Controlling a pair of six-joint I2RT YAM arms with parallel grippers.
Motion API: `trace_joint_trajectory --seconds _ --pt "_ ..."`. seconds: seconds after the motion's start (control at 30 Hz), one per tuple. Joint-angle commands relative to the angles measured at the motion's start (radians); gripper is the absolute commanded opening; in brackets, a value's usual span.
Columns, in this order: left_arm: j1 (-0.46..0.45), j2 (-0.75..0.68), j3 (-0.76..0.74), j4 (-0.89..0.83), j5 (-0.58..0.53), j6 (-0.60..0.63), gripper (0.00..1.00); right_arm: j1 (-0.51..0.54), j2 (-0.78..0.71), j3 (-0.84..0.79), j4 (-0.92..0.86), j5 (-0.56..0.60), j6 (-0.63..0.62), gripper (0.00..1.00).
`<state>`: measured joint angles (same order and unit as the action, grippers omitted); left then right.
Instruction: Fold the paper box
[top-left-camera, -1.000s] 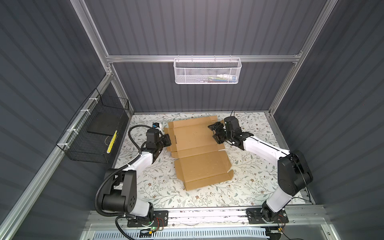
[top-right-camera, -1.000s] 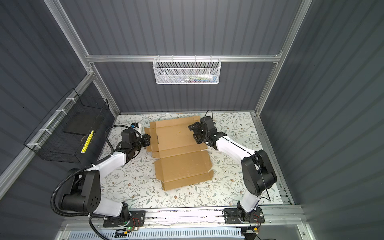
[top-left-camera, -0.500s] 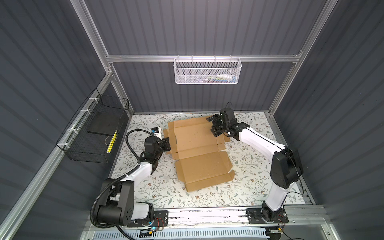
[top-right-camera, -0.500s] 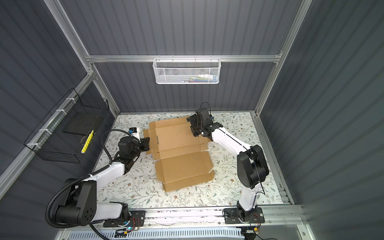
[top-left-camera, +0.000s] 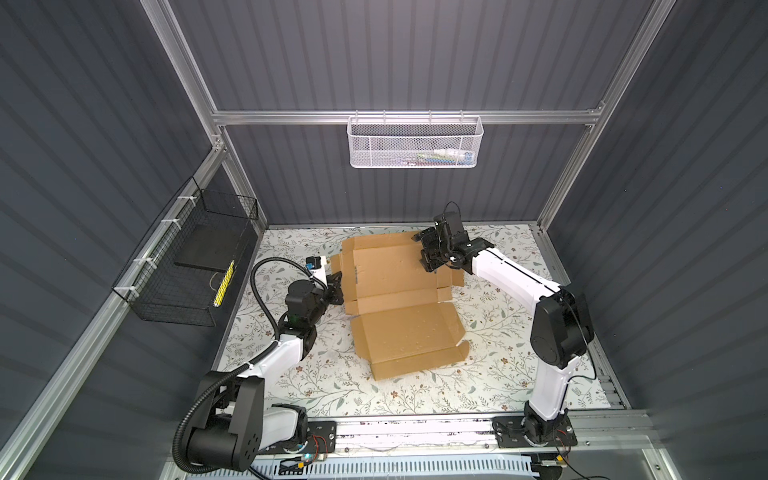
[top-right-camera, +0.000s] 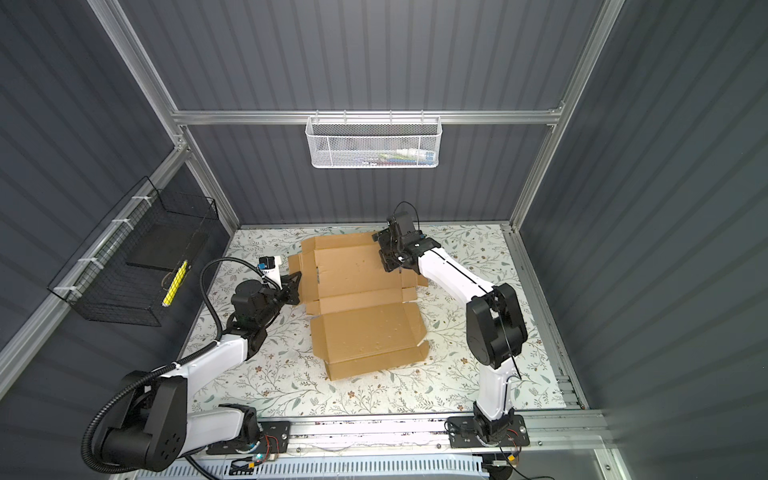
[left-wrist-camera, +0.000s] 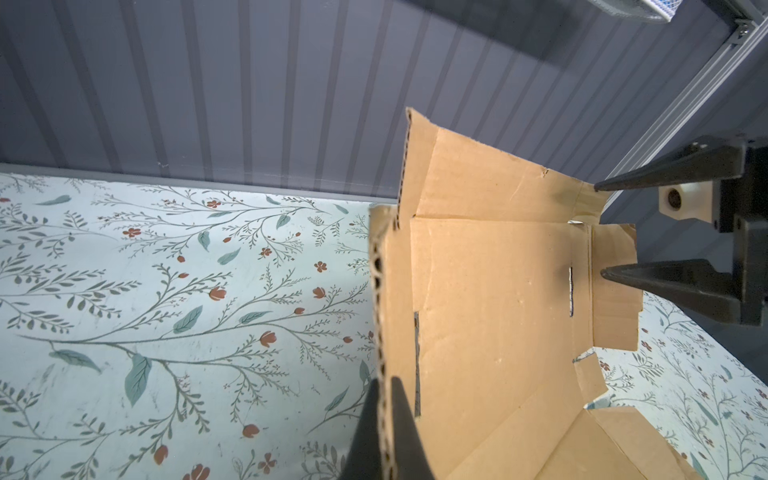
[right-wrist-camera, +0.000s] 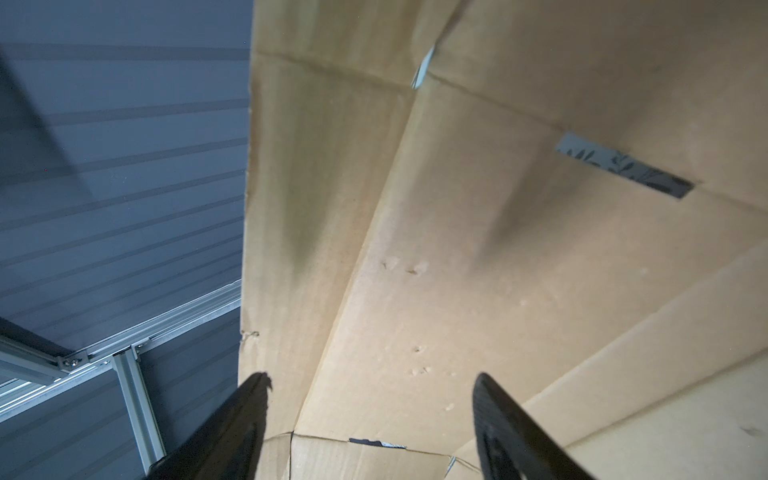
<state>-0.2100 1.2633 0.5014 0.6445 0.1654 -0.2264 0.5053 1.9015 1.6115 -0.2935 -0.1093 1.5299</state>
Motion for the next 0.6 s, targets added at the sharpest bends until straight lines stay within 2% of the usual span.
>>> trace_joint_trajectory --seconds 0.0,0.57 --pt "-0.014 -0.021 -0.011 0.050 0.025 0.045 0.00 -0.013 -0.004 0.036 -0.018 -0.002 0.006 0.78" --pt "-0.053 -0.059 -0.025 0.082 0.020 0.065 0.00 -0.040 0.004 0.096 -0.047 -0.008 0.011 0.77"
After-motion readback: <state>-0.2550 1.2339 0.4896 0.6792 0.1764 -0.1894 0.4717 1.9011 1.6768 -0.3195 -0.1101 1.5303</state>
